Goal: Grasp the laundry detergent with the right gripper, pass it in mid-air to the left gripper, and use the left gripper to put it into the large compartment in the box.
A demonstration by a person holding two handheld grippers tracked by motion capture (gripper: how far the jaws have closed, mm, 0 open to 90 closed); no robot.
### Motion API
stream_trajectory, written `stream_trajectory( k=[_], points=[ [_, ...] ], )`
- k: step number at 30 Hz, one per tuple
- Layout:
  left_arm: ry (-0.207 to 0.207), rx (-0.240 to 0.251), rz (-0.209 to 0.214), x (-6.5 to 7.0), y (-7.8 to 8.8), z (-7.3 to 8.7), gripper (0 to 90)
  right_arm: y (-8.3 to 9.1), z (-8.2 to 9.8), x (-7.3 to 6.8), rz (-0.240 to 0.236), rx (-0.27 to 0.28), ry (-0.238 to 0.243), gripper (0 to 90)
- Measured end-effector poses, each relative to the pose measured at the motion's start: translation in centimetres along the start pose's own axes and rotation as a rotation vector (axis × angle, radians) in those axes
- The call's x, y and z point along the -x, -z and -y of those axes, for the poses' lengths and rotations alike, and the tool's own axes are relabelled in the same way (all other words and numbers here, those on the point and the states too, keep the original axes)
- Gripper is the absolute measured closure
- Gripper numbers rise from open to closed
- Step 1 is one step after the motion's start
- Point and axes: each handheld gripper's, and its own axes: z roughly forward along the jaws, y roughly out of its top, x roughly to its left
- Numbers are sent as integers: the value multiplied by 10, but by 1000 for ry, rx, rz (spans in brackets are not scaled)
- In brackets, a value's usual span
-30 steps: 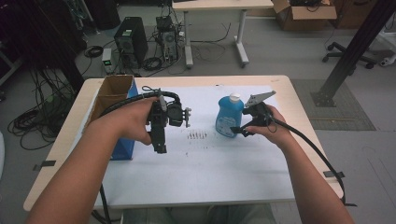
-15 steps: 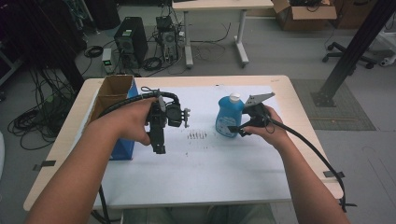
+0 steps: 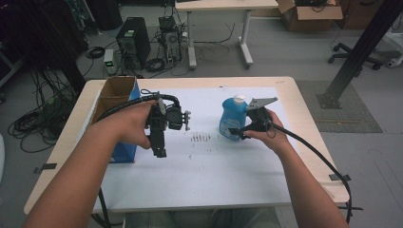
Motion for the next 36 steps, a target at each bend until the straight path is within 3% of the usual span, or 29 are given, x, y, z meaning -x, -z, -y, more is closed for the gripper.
stream_trajectory(
  k=[14, 36],
  points=[
    [5, 2, 2, 0, -2, 2, 4, -5, 3, -1, 14, 24, -21, 17],
    [0, 1, -1, 0, -1, -1, 4, -5, 3, -2, 47, 57, -36, 124]
  ],
)
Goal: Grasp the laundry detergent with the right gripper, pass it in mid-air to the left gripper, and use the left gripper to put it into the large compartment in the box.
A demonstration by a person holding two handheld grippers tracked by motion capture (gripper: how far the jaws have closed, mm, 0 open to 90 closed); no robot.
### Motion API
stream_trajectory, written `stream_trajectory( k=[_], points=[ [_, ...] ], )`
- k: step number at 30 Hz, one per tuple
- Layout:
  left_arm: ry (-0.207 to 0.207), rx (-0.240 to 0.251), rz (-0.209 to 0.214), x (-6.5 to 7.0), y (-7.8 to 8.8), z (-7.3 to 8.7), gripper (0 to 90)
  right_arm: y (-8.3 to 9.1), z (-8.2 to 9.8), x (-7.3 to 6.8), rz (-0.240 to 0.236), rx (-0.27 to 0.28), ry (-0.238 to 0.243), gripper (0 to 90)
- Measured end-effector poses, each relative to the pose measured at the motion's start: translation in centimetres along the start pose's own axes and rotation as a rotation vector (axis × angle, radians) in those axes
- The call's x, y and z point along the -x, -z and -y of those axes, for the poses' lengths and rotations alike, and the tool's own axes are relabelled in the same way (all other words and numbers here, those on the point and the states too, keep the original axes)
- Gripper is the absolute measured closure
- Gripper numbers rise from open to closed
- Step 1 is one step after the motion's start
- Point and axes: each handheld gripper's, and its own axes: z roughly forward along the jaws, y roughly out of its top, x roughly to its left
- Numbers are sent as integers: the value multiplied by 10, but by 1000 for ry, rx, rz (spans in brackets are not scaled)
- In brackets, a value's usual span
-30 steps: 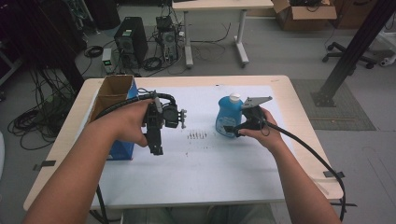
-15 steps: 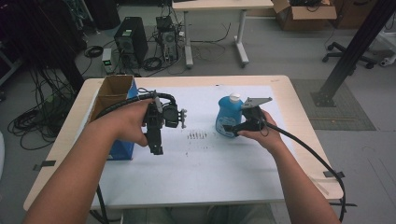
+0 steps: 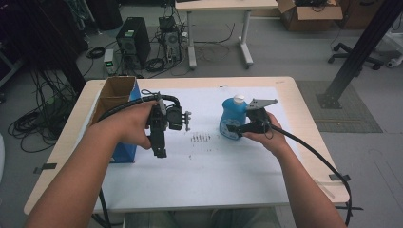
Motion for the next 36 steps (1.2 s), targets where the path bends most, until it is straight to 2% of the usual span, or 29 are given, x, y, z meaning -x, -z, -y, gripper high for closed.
stream_trajectory(
  k=[8, 26, 31, 36],
  points=[
    [-3, 4, -1, 0, 1, -1, 4, 0, -1, -1, 11, 27, 4, 187],
    [2, 2, 2, -1, -2, 2, 4, -6, 2, -4, 23, 30, 33, 315],
    [2, 3, 2, 0, -3, 3, 4, -8, 3, -5, 25, 35, 49, 399],
    [4, 2, 3, 0, -3, 3, 4, -9, 4, -5, 25, 43, 46, 417]
  ],
)
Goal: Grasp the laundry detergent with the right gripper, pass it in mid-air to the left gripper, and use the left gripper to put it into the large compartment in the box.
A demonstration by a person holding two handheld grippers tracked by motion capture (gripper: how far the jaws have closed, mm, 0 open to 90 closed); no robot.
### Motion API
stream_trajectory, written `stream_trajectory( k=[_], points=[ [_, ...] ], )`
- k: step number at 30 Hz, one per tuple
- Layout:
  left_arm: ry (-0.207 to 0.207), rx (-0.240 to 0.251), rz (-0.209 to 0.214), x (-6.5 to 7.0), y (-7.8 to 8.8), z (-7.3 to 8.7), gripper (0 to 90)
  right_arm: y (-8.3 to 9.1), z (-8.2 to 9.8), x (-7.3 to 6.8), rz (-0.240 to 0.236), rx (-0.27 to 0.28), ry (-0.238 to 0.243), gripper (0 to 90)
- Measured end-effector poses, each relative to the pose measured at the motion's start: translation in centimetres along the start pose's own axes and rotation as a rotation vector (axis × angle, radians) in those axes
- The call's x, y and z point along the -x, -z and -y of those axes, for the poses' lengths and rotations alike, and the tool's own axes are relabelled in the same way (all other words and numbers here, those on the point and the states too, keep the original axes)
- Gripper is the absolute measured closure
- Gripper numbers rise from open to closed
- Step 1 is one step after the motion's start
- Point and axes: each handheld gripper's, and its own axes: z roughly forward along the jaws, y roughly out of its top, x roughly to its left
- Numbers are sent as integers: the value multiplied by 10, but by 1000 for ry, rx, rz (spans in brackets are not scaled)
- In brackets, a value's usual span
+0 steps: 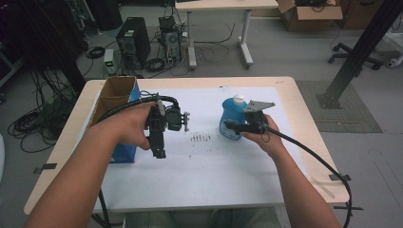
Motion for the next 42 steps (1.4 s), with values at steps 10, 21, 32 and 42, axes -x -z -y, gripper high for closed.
stream_trajectory(
  k=[10, 21, 32, 42],
  points=[
    [-4, 13, -2, 0, 2, -3, 4, 2, -2, 2, -57, -5, -8, 458],
    [-9, 28, -12, -3, 9, -7, 4, 32, -20, 0, -122, -2, 68, 458],
    [-21, 26, -20, -4, 17, -12, 4, 64, -32, -13, -237, 7, 159, 456],
    [-28, 19, -20, -4, 19, -19, 4, 70, -27, -38, -324, -17, 238, 454]
  ],
)
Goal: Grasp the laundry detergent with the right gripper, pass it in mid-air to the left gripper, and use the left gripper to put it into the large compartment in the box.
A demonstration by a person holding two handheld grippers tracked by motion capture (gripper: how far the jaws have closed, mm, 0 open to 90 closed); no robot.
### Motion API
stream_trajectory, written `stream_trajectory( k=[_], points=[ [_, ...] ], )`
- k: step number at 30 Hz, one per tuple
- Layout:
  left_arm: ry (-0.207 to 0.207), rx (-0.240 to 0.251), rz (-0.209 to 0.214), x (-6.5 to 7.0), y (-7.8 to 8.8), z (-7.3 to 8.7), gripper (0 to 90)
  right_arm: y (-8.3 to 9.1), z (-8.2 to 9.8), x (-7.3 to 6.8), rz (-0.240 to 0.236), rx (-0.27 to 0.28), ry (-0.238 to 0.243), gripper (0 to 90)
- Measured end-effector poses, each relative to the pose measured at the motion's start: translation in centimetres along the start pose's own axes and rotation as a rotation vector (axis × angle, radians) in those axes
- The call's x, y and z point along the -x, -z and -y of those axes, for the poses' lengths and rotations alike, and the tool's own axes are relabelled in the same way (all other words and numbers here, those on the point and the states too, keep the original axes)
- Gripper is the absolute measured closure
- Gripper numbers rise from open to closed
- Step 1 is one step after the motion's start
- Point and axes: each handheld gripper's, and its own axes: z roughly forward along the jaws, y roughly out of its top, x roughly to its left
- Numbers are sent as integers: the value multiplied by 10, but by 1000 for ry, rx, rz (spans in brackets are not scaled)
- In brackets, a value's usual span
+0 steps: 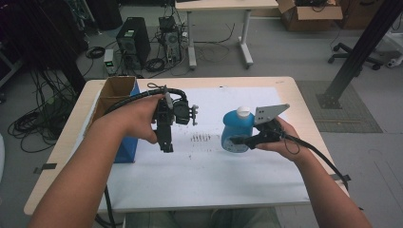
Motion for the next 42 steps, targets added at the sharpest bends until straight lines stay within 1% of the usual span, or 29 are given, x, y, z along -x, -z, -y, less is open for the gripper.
stream_trajectory(
  k=[5, 11, 16, 19, 20, 21, 24, 28, 32, 36, 38, 40, 42],
  points=[
    [-14, 3, -4, 1, 3, -7, 4, -6, 2, -10, -34, -3, 18, 455],
    [-21, 7, -1, 2, 4, -13, 4, -14, 3, -21, -84, 20, 32, 455],
    [-25, 7, 0, 1, 4, -16, 4, -21, 1, -27, -103, 26, 38, 455],
    [-31, 11, 0, 2, 5, -21, 4, -32, -5, -34, -132, 42, 43, 455],
    [-31, 11, 0, 2, 5, -21, 4, -32, -5, -34, -132, 42, 43, 455],
    [-36, 14, 3, 3, 6, -22, 4, -40, -9, -39, -139, 45, 48, 455],
    [-38, 17, 7, 5, 4, -23, 4, -50, -12, -44, -157, 48, 47, 455],
    [-40, 16, 9, 7, 4, -22, 4, -64, -15, -51, -172, 40, 53, 455],
    [-37, 23, 13, 8, 4, -20, 4, -74, -16, -55, -173, 32, 52, 455],
    [-42, 28, 19, 9, 4, -21, 4, -82, -18, -57, -176, 33, 46, 454],
    [-45, 30, 20, 10, 4, -22, 4, -84, -19, -58, -172, 32, 46, 454],
    [-46, 36, 20, 11, 4, -23, 4, -89, -20, -58, -168, 32, 44, 454],
    [-47, 36, 21, 11, 4, -24, 4, -92, -21, -58, -165, 41, 35, 454]
  ],
)
